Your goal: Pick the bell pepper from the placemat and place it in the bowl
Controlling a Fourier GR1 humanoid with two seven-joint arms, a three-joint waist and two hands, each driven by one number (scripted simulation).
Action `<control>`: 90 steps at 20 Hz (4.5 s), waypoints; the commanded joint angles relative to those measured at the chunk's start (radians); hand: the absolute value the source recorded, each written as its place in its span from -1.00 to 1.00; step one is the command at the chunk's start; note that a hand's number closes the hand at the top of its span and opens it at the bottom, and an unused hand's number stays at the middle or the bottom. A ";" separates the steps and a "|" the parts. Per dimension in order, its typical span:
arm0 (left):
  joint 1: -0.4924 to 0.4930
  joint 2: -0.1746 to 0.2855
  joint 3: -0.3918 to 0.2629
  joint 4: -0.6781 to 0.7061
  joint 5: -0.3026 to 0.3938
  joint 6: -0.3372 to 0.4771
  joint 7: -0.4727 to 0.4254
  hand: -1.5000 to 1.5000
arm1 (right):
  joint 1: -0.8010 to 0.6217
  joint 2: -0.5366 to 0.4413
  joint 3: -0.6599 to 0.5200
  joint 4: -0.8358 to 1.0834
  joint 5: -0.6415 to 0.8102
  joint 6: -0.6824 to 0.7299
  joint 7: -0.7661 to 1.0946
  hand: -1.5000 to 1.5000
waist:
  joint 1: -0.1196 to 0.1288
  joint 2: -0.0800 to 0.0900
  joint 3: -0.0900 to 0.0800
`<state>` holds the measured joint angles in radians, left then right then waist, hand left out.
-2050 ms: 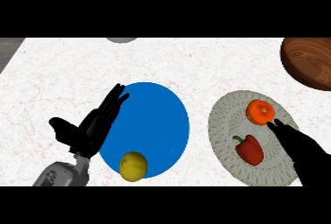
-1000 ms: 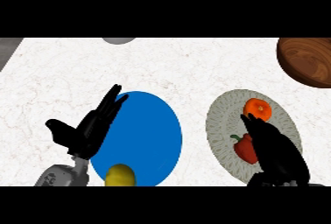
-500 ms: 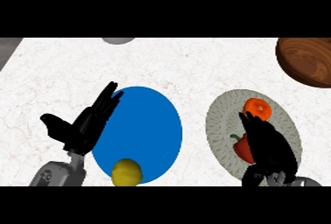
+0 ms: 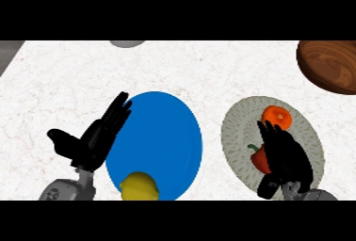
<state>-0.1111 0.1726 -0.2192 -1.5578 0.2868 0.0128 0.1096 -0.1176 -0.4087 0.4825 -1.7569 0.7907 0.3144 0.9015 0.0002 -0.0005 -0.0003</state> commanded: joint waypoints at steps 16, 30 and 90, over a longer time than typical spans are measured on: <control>0.047 -0.087 0.012 -0.045 -0.092 -0.027 0.011 0.00 | 0.071 0.102 -0.021 0.146 0.213 -0.118 -0.273 1.00 | 0.000 0.000 0.000; -0.021 -0.082 0.079 -0.009 -0.063 -0.069 0.052 0.00 | -0.058 -0.075 -0.205 0.260 0.099 -0.019 -0.651 1.00 | 0.007 0.003 0.001; -0.062 -0.144 0.065 -0.024 -0.110 -0.114 0.104 0.00 | -0.843 -0.320 -0.765 1.416 0.159 -0.399 -0.999 -1.00 | 0.094 0.040 0.006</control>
<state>-0.1566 0.0423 -0.1415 -1.5677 0.1788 -0.1150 0.1804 -0.9400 -0.7273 -0.2464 -0.4583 0.9606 -0.0598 -0.0972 0.0818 0.0318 0.0034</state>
